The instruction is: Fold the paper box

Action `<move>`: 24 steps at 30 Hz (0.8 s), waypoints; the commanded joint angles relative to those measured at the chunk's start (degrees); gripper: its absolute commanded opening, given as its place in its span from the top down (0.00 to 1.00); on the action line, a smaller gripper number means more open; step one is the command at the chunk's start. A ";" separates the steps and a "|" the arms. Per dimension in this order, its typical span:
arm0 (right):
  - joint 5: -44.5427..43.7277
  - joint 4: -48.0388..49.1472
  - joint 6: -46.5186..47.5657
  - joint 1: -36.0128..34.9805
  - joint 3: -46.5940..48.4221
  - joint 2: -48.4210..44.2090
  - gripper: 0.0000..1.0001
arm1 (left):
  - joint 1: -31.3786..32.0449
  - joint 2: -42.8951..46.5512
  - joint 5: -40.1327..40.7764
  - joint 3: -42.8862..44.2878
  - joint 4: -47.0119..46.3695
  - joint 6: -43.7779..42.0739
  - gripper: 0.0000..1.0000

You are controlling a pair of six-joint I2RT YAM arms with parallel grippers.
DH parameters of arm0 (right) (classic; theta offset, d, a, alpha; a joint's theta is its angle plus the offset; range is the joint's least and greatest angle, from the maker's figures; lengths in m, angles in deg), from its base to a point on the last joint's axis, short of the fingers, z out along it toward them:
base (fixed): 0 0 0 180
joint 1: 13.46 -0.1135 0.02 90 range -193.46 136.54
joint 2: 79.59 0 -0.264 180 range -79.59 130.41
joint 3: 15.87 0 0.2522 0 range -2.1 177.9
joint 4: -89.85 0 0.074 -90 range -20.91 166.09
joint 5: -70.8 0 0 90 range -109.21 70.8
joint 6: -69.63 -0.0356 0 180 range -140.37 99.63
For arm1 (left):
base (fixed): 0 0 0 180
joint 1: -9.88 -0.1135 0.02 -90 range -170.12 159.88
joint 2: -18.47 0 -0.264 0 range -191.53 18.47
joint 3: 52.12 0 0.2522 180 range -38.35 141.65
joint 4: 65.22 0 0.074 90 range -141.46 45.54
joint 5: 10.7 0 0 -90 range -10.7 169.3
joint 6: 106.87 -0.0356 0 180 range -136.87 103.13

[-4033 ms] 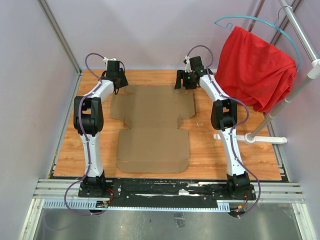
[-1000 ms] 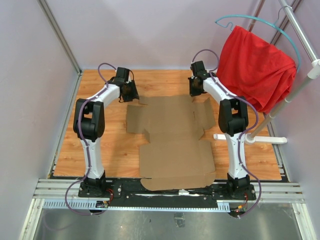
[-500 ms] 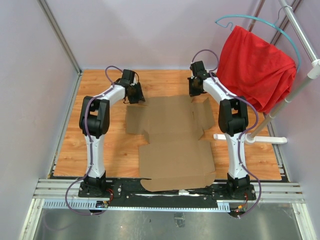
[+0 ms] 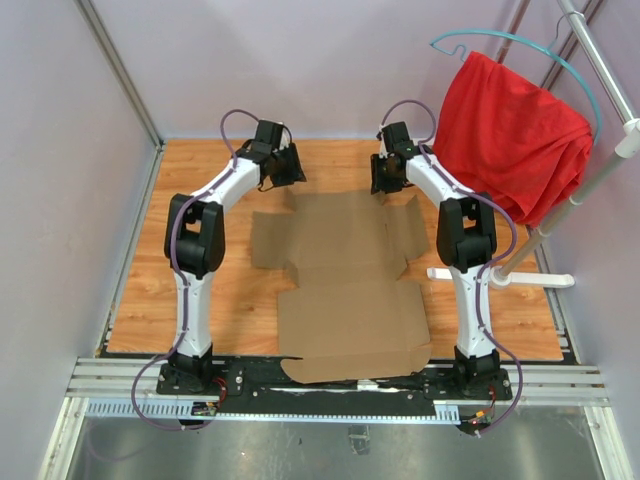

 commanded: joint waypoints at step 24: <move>-4.84 -3.43 0.33 0.36 0.93 -0.74 0.32 | -1.72 1.47 7.82 -3.65 4.45 -1.53 0.43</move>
